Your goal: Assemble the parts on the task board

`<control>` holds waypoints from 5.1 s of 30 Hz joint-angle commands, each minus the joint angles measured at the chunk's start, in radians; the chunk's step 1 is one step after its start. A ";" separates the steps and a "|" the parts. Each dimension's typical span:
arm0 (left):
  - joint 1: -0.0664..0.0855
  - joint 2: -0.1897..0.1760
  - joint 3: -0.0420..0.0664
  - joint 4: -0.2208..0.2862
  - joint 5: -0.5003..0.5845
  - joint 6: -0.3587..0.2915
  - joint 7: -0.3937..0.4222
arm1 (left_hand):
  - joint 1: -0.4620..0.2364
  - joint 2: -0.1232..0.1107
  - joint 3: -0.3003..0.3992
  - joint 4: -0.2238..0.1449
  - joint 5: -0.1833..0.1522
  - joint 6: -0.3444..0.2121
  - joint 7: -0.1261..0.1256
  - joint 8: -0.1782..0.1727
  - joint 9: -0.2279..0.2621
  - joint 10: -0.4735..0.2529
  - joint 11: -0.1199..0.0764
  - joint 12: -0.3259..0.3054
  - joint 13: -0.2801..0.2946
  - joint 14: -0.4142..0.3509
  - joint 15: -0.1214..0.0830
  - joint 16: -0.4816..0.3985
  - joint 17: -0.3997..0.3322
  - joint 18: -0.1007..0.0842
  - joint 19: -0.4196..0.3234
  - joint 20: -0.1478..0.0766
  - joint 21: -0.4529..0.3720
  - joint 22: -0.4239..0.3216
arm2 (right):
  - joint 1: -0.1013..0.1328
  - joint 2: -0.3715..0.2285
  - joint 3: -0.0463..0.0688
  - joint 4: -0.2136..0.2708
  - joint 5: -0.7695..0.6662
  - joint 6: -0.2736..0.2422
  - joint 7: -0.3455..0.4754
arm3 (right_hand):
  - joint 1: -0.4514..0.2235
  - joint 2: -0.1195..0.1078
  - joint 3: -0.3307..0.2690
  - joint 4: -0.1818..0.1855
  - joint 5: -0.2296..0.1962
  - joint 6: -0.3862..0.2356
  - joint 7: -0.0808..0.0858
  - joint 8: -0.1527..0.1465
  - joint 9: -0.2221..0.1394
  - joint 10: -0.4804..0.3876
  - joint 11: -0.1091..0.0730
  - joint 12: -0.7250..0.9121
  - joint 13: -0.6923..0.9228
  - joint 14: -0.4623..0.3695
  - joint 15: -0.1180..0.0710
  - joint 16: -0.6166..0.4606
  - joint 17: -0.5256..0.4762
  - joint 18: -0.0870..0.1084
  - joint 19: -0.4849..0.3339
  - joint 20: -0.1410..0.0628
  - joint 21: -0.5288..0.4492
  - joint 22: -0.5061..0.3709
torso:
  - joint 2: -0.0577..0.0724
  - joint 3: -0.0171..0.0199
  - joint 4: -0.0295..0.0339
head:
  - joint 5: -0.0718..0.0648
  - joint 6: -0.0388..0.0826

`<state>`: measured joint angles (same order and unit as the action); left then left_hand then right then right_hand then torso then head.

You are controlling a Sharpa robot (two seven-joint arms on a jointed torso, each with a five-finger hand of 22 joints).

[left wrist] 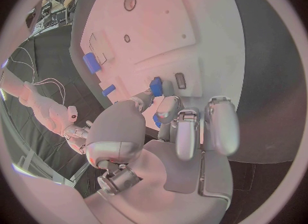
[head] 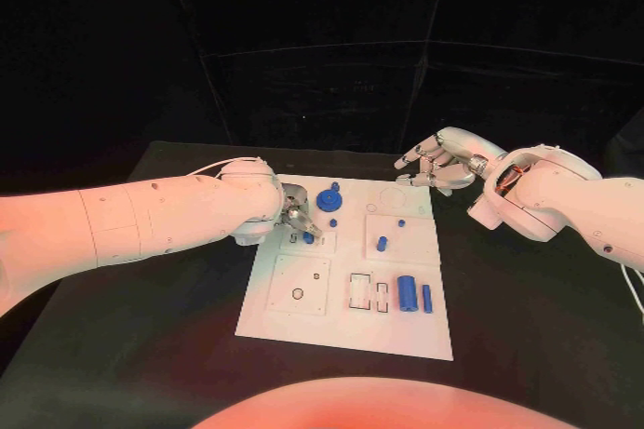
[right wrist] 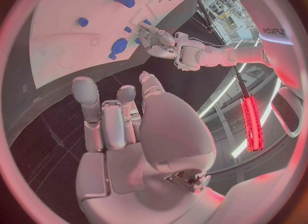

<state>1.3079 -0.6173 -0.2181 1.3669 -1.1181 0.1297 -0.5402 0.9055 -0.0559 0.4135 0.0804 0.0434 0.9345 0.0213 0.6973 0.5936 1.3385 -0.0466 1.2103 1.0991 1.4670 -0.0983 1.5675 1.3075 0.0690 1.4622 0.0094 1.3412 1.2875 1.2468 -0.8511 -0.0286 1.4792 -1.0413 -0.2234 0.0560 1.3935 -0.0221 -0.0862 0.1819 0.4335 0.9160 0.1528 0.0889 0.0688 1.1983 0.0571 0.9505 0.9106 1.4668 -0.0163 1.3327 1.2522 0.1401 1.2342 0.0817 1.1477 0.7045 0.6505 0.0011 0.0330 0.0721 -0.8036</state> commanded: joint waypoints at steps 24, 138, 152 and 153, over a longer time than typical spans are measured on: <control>0.000 -0.023 0.000 0.015 0.019 -0.016 -0.005 | -0.093 -0.018 -0.120 0.096 0.005 0.011 -0.005 0.011 0.015 0.008 -0.004 0.006 0.004 0.104 -0.010 0.003 0.263 -0.006 0.015 -0.008 0.007 0.009 | 0.002 0.008 0.001 -0.012 0.006 0.004 0.010 | -0.006 0.003 -0.003 0.007 0.006 0.003 -0.003 0.005 0.000 -0.006 0.001 -0.009 -0.003 0.033 -0.004 -0.006 -0.004 0.008 -0.007 0.003 -0.007 -0.004 | 0.000 -0.0005 -0.0007 | -0.002 0.000; 0.029 0.086 0.082 -0.306 0.132 0.145 0.058 | 0.316 0.149 -0.047 -0.108 0.005 -0.066 0.027 -0.060 -0.025 -0.050 0.021 -0.078 -0.103 0.104 0.015 0.003 0.263 0.005 -0.009 0.014 -0.052 -0.022 | 0.001 0.043 0.000 -0.062 0.007 0.019 0.012 | -0.004 0.008 0.000 0.010 0.011 0.001 -0.003 0.005 0.000 -0.005 0.001 -0.008 -0.003 0.034 -0.004 -0.007 -0.003 0.009 -0.008 0.003 -0.012 -0.010 | -0.001 0.0000 0.0036 | 0.002 0.004; 0.030 -0.037 0.081 -0.106 0.128 0.057 0.052 | 0.267 0.102 0.061 -0.134 0.004 -0.070 0.024 -0.042 -0.006 -0.044 0.020 -0.081 -0.108 0.104 0.013 0.003 0.263 0.004 -0.006 0.013 -0.049 -0.014 | 0.001 0.045 0.000 -0.070 0.008 0.022 0.013 | -0.003 0.008 0.001 0.010 0.012 0.001 -0.003 0.005 0.000 -0.005 0.001 -0.008 -0.003 0.034 -0.005 -0.008 -0.004 0.009 -0.009 0.003 -0.013 -0.011 | -0.003 -0.0003 0.0077 | 0.006 0.004; 0.030 -0.044 0.081 -0.093 0.126 0.051 0.053 | 0.265 0.098 0.067 -0.136 0.004 -0.070 0.024 -0.041 -0.005 -0.043 0.020 -0.081 -0.107 0.104 0.013 0.003 0.263 0.004 -0.006 0.013 -0.049 -0.013 | 0.001 0.045 0.000 -0.071 0.008 0.023 0.013 | -0.003 0.008 0.001 0.010 0.012 0.001 -0.003 0.005 0.000 -0.005 0.001 -0.008 -0.003 0.034 -0.005 -0.008 -0.004 0.009 -0.009 0.003 -0.013 -0.011 | -0.003 -0.0004 0.0078 | 0.006 0.004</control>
<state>1.3365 -0.6578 -0.1375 1.2616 -0.9943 0.2308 -0.4989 1.1735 0.0507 0.3907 0.0299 0.0452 0.8696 0.0501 0.6508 0.5887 1.2887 -0.0253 1.1332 0.9925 1.4654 -0.0824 1.5676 1.3073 0.0692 1.4531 0.0257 1.2860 1.2737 1.2460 -0.8069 -0.0291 1.4082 -1.0366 -0.2083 0.0635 1.3935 -0.0221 -0.0884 0.1901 0.4420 0.9160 0.1528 0.0889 0.0688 1.1986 0.0574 0.9469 0.9081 1.4668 -0.0163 1.3290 1.2498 0.1400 1.2308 0.0852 1.1401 0.6942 0.6475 0.0009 0.0400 0.0770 -0.7985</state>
